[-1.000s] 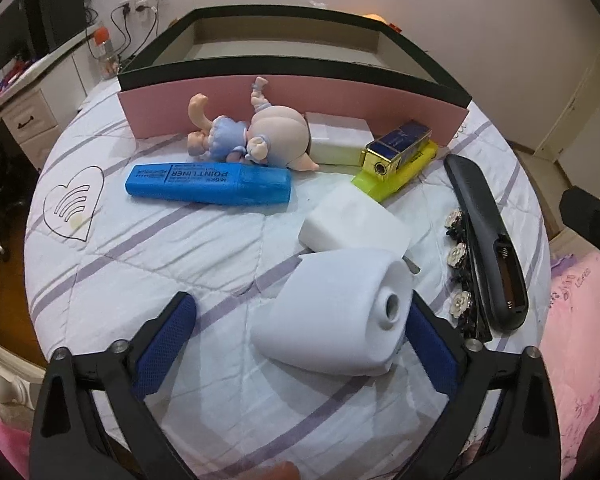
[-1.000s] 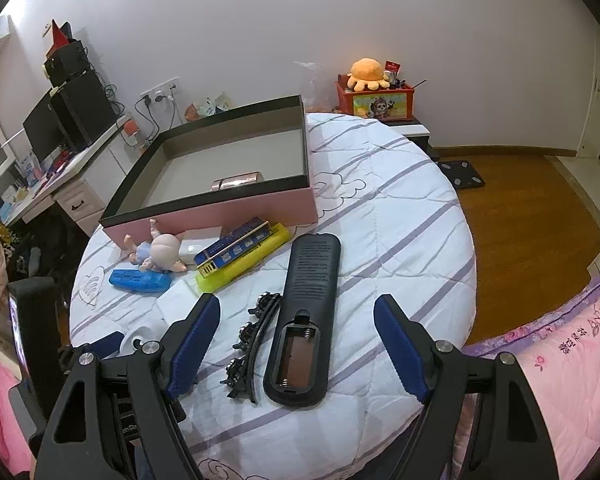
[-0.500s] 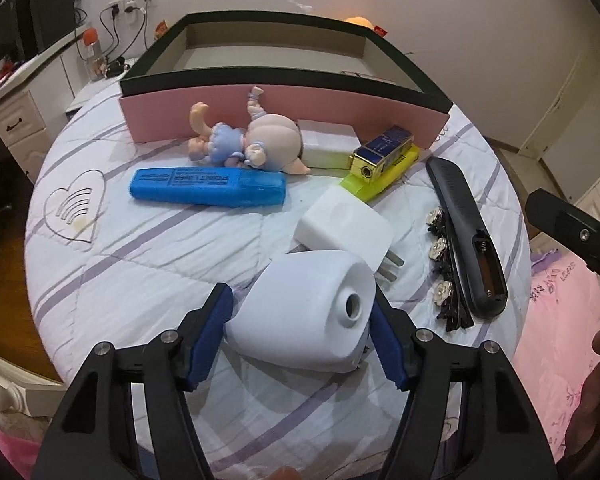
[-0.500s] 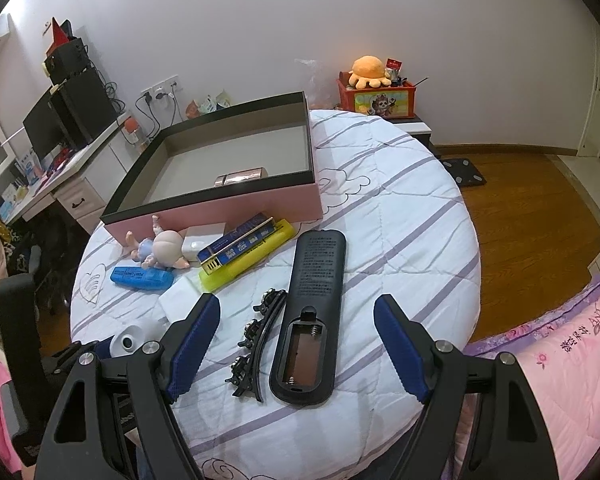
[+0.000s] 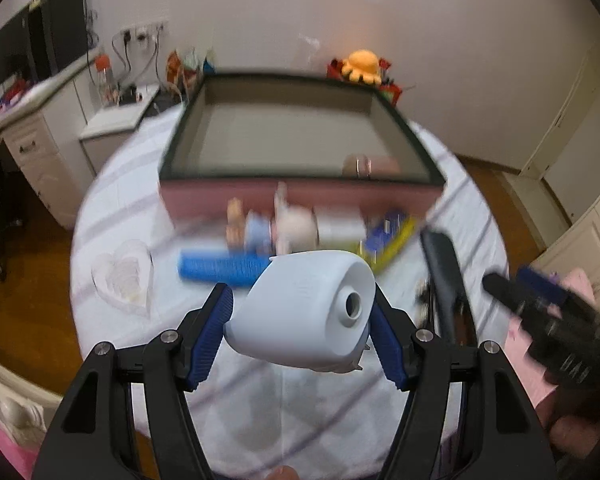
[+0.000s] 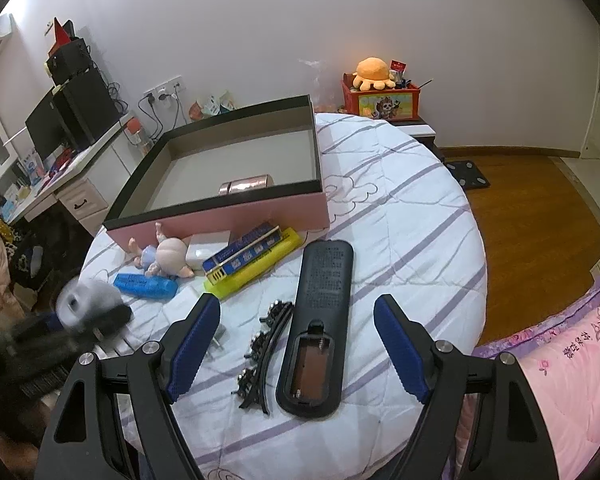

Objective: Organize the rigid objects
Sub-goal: 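Lift the white device into the pink box and open the left tool, then withdraw the left tool while the right tool moves toward the white charger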

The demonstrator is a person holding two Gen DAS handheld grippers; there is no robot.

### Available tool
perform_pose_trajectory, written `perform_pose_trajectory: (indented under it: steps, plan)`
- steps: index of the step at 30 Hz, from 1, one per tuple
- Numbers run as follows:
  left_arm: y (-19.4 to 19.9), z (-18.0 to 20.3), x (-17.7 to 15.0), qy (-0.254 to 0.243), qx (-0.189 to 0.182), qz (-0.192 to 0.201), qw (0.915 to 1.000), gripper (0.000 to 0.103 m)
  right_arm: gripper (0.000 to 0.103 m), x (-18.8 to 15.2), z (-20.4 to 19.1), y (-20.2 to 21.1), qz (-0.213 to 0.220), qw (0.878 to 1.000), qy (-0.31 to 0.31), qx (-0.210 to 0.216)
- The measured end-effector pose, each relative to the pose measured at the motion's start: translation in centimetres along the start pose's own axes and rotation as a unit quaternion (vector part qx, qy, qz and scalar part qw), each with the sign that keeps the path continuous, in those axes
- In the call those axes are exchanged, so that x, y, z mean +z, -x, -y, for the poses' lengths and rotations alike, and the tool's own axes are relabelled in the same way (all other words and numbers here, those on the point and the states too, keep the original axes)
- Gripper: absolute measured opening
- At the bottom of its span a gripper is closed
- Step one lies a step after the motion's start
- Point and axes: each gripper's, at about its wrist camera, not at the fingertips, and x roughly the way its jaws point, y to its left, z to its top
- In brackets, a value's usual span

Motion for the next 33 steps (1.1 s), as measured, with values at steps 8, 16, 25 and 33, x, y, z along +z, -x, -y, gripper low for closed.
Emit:
perform_pose_trajectory:
  steps: [8,16,25,33]
  plan:
    - [-1.7,-1.1,8.5,-0.002,0.019,0.049,0.9986,0.067,0.081,3.1,0.1,-1.0,0.014,1.000,0.000,0.000]
    - [-9.7,-2.7,12.0,0.001,0.030,0.007,0.9995,0.067,0.081,6.3,-1.0,-4.0,0.010,1.000,0.012,0.001]
    - [-14.6,-3.7,12.2,-0.001,0.058,-0.023,0.9980,0.068,0.081,8.9,-2.1,-8.3,-0.004,1.000,0.023,-0.010]
    - [-15.0,-3.5,12.0,-0.012,0.069,-0.015,0.9974,0.097,0.081,10.0,-2.2,-9.3,-0.003,1.000,0.023,-0.018]
